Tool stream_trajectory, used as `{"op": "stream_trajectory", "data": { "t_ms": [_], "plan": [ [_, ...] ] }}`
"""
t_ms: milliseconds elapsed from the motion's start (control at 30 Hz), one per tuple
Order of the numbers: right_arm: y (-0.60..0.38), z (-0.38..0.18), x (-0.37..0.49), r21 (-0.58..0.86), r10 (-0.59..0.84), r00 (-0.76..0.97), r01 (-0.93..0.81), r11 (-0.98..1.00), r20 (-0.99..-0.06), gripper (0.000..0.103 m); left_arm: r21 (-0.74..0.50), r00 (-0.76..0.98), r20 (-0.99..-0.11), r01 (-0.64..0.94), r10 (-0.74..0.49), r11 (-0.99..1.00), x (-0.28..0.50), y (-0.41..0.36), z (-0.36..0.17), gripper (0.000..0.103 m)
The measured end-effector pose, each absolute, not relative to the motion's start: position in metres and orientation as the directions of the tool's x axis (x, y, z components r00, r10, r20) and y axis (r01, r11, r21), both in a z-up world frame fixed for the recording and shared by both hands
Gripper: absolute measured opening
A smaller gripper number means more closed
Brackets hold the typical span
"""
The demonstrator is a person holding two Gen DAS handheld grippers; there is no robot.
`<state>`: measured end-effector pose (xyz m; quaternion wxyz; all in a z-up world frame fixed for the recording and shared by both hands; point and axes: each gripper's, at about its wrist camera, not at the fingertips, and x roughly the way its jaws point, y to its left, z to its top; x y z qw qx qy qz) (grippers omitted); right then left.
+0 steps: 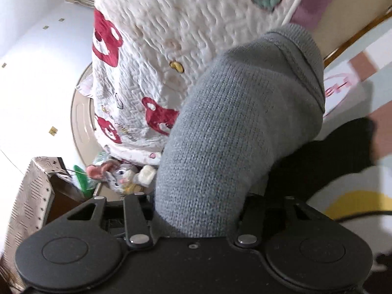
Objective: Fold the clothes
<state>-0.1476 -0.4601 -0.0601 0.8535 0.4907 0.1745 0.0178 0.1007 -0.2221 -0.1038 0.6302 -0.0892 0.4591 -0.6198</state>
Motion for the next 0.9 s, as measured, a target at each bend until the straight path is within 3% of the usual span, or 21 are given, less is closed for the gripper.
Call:
{"op": "stream_trajectory", "data": {
  "t_ms": [267, 467, 600, 900],
  "plan": [
    [-0.47, -0.096, -0.192, 0.781, 0.085, 0.883, 0.358, 0.512, -0.461, 0.055, -0.658, -0.225, -0.57, 0.701, -0.791, 0.275, 0.074, -0.259, -0.149, 0.034],
    [-0.48, -0.114, -0.192, 0.742, 0.059, 0.858, 0.405, 0.534, -0.51, 0.056, -0.559, -0.167, -0.625, 0.778, -0.763, 0.287, 0.063, -0.265, -0.148, 0.035],
    [-0.48, -0.104, -0.193, 0.774, 0.102, 0.889, 0.327, 0.543, -0.447, 0.056, -0.472, -0.106, -0.631, 0.839, -0.768, 0.272, 0.053, -0.264, -0.131, 0.031],
    [-0.451, -0.025, -0.175, 0.774, 0.188, 0.948, 0.084, 0.628, -0.256, 0.056, -0.432, 0.027, -0.524, 0.853, -0.851, 0.292, 0.052, -0.214, -0.049, 0.031]
  ]
}}
